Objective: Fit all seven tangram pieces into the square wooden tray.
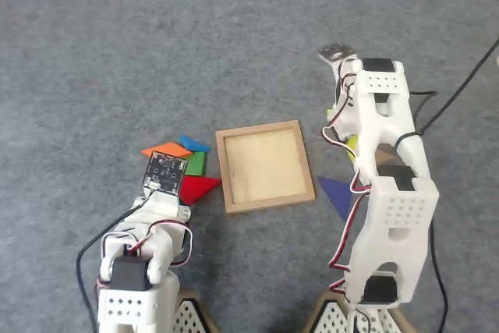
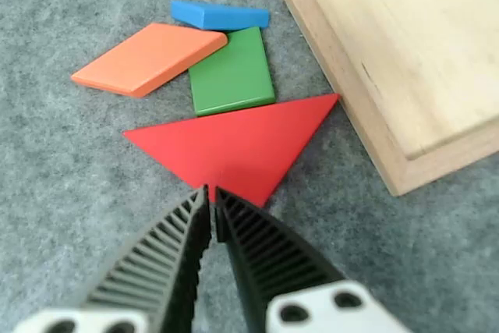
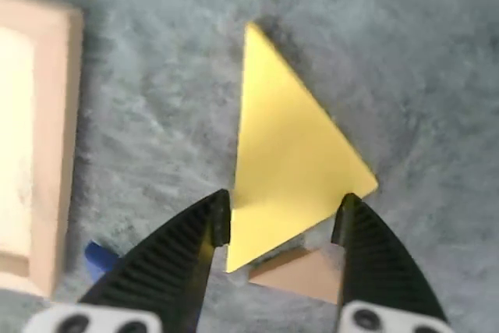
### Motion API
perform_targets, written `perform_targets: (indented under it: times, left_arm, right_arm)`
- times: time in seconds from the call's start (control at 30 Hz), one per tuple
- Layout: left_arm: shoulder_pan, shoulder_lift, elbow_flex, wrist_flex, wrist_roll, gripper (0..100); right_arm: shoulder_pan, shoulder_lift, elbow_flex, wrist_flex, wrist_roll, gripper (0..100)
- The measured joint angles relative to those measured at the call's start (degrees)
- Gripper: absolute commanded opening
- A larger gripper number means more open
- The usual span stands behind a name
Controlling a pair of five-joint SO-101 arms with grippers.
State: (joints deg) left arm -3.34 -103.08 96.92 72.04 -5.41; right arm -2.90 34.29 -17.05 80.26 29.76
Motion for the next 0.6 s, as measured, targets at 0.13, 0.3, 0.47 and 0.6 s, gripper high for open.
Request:
perform_targets:
  times: [0.13,0.3,0.47,0.6]
  left_arm:
    - [0.00,0.00,0.00,0.00,0.00,2]
    - [0.00,0.00,0.00,0.00,0.00,2]
    - [0.00,0.00,0.00,0.00,0.00,2]
    - [0.00,0.00,0.00,0.00,0.00,2]
  right_arm:
    - [0.00,0.00,0.00,0.00,2.81,30.6]
    - [-0.26,0.00,0.00,-0.09,4.22,31.0]
    - [-0.18,0.62,0.00,-0.97,5.54,30.9]
    - [-0.26,4.13,0.00,-2.02,5.71,30.7]
